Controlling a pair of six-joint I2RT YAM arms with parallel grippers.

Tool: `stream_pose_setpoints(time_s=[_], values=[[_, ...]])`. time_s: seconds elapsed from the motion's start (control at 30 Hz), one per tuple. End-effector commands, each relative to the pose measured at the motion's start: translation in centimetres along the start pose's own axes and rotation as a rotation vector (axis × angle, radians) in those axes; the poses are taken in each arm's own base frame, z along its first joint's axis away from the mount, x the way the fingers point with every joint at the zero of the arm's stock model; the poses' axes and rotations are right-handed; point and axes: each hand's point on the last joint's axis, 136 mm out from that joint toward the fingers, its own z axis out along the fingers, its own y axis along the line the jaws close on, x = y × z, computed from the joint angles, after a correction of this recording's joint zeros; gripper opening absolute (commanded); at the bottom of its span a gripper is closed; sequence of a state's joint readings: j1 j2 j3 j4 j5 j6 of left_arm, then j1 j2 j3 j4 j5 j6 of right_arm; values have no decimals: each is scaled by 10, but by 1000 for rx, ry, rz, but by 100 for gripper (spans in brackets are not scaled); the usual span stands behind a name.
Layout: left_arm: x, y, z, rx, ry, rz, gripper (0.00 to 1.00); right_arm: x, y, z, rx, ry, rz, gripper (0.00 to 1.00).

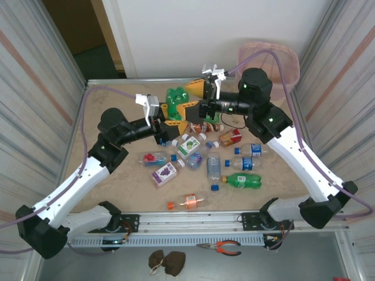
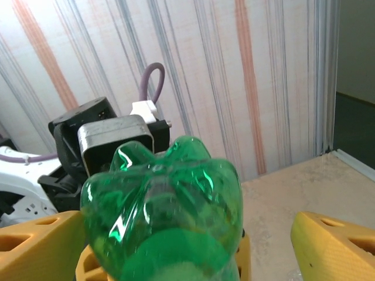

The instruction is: Put the plastic bottles in the bin

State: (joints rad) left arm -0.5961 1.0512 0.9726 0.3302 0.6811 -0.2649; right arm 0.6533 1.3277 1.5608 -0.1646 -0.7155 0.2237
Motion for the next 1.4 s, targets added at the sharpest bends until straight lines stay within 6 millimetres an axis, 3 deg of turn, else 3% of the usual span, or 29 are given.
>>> stream_pose_setpoints(time_s=[0.0, 0.17, 0.53, 0.67, 0.83, 1.07, 1.37], values=[[-17, -8, 1, 24, -24, 56, 53, -12, 10, 5, -43, -19, -33, 87], [-15, -2, 2, -11, -13, 57, 53, -11, 1, 15, -28, -8, -7, 79], [-12, 5, 5, -30, -3, 55, 56, -8, 1, 16, -36, 3, 2, 60], [-10, 7, 5, -40, 0, 52, 60, -7, 0, 15, -29, 7, 3, 56], [-11, 8, 3, -58, -1, 58, 73, -7, -10, 13, 13, 6, 5, 56], [-9, 6, -7, -89, 2, 78, 80, -19, -55, -12, 164, -33, 56, 56], [1, 7, -22, -147, 22, 76, 81, -48, -148, -89, 487, -103, 81, 56]])
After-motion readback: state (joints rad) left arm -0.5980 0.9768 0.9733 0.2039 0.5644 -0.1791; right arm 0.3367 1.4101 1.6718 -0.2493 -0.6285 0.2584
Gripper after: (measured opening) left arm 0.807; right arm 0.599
